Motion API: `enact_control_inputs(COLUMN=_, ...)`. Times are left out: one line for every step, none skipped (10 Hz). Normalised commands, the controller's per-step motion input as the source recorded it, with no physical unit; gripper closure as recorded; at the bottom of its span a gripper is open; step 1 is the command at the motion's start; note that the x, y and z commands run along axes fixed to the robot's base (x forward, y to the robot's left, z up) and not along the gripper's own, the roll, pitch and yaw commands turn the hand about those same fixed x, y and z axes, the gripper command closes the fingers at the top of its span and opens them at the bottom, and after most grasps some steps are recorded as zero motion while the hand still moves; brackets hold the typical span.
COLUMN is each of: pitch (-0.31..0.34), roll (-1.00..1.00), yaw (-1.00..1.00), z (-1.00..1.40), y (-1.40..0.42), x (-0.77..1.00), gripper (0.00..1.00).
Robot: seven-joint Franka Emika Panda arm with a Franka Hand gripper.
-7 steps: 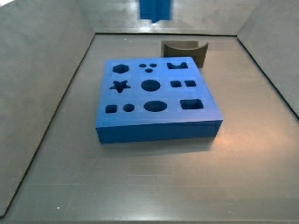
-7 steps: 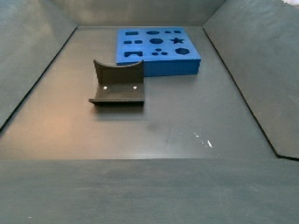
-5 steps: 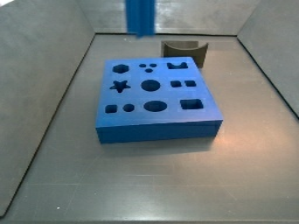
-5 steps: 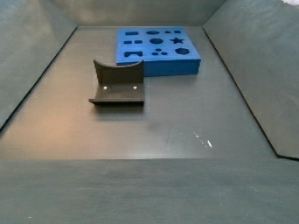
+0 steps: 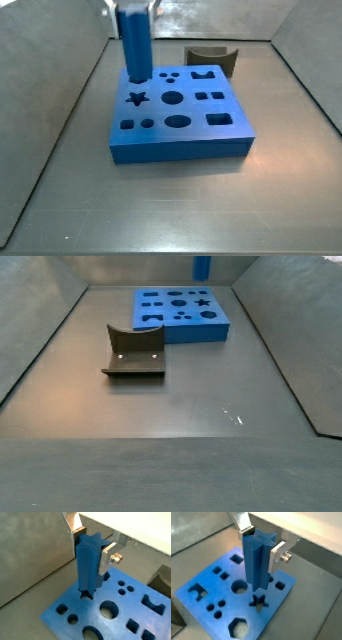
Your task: Insert the star object.
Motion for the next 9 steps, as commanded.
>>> enact_control_inputs(pitch=0.000, roll=0.17, yaw=0.00, z=-0.68, y=0.17, x=-0.04, gripper=1.00)
enact_control_inputs(pitch=0.000, roll=0.14, yaw=0.00, z=-0.67, y=0.15, x=0.00, gripper=1.00)
enact_control_inputs(pitch=0.000, roll=0.10, yaw=0.00, z=-0.59, y=0.14, x=0.00, gripper=1.00)
enact_control_inputs(pitch=0.000, roll=0.07, yaw=0.00, z=-0.55, y=0.10, x=0.00, gripper=1.00)
enact_control_inputs(pitch=0.000, roll=0.00, yaw=0.00, z=-0.47, y=0.01, x=-0.07, gripper=1.00)
enact_control_inputs(pitch=0.000, roll=0.00, yaw=0.00, z=-0.29, y=0.00, x=0.00, gripper=1.00)
enact_control_inputs(pitch=0.027, roll=0.07, yaw=0.00, z=-0.07, y=0.02, x=0.00, gripper=1.00)
enact_control_inputs(pitch=0.037, roll=0.11, yaw=0.00, z=-0.11, y=0.03, x=0.00, gripper=1.00)
enact_control_inputs(pitch=0.000, roll=0.03, yaw=0.48, z=-0.41, y=0.00, x=-0.19, gripper=1.00)
